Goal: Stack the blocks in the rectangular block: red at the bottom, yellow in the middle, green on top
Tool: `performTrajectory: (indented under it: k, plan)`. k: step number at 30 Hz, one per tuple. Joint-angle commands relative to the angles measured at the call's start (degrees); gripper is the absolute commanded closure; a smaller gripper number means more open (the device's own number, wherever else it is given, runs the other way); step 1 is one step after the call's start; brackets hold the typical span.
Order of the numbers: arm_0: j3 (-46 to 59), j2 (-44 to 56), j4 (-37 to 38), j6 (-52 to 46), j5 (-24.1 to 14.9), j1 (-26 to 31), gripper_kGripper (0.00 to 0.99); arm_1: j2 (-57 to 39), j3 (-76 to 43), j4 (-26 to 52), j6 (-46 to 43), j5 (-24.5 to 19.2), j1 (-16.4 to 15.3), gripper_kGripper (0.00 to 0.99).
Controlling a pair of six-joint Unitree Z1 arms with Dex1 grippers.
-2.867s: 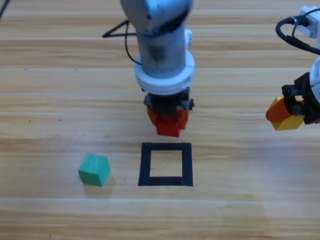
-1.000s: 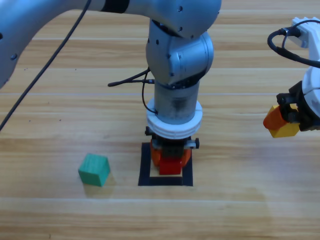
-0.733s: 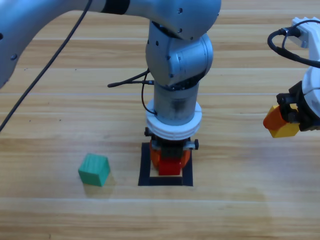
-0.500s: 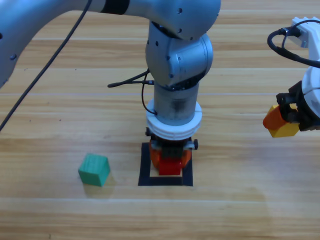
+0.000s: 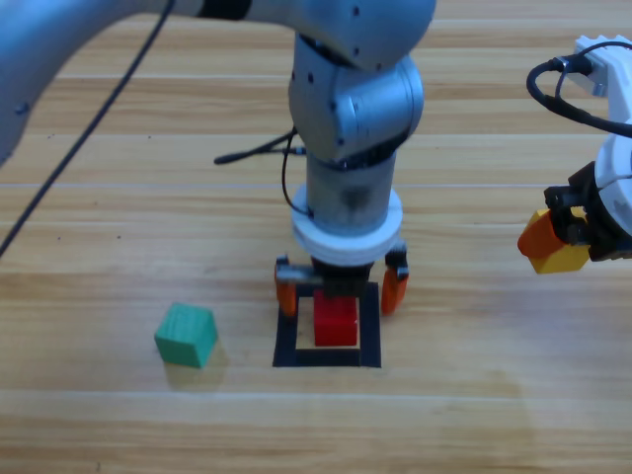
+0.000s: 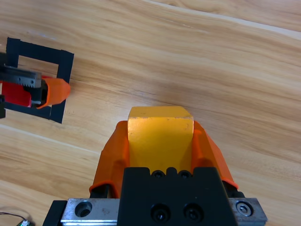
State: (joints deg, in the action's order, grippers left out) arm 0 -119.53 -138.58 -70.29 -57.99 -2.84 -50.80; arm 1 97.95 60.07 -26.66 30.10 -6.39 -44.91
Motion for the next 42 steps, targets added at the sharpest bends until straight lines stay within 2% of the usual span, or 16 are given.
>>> performTrajectory:
  k: [1,4,8,12,16,17,19,20,21,25,33,42]
  plan:
    - [-2.6,13.2,-1.2,0.6,-5.9,-0.3,0.0,2.7,2.7,-2.3,2.9,0.1,-3.8,0.99]
    - [1.5,25.0,-1.1,0.6,-11.2,1.2,0.004,4.5,5.7,-4.8,5.1,-0.2,-5.5,0.99]
    - [9.7,34.8,-1.0,1.0,-16.2,3.7,0.011,9.5,12.8,-10.9,9.3,-1.1,-8.5,0.99]
    - [20.6,43.1,0.5,2.5,-19.6,3.9,0.014,16.8,22.3,-18.7,13.8,-2.4,-11.8,0.99]
    - [34.1,49.8,5.6,6.4,-19.9,3.9,0.017,21.2,27.3,-20.3,16.6,-2.8,-14.5,0.99]
    - [40.7,53.1,10.2,8.7,-19.3,3.9,0.008,21.9,27.9,-20.3,17.0,-2.9,-14.9,0.99]
    - [46.6,56.6,14.7,10.4,-16.3,3.9,0.0,23.3,29.1,-20.4,17.8,-3.4,-15.7,0.99]
    - [46.8,56.7,14.7,10.4,-13.5,4.8,0.0,24.2,29.9,-20.4,18.2,-3.7,-16.2,0.99]
    - [46.8,56.4,14.7,10.4,-13.2,4.9,0.0,24.8,30.5,-20.5,18.4,-3.9,-16.5,0.99]
    - [47.3,53.6,14.7,12.2,-12.9,4.9,0.0,28.6,35.7,-23.4,19.2,-4.9,-17.8,0.99]
    - [48.5,53.4,14.7,12.1,-12.8,4.9,0.0,38.8,54.0,-35.9,21.8,-7.2,-20.5,0.99]
    - [49.1,52.3,14.7,12.2,-12.4,4.9,0.0,40.5,56.5,-37.0,24.1,-7.7,-20.7,0.99]
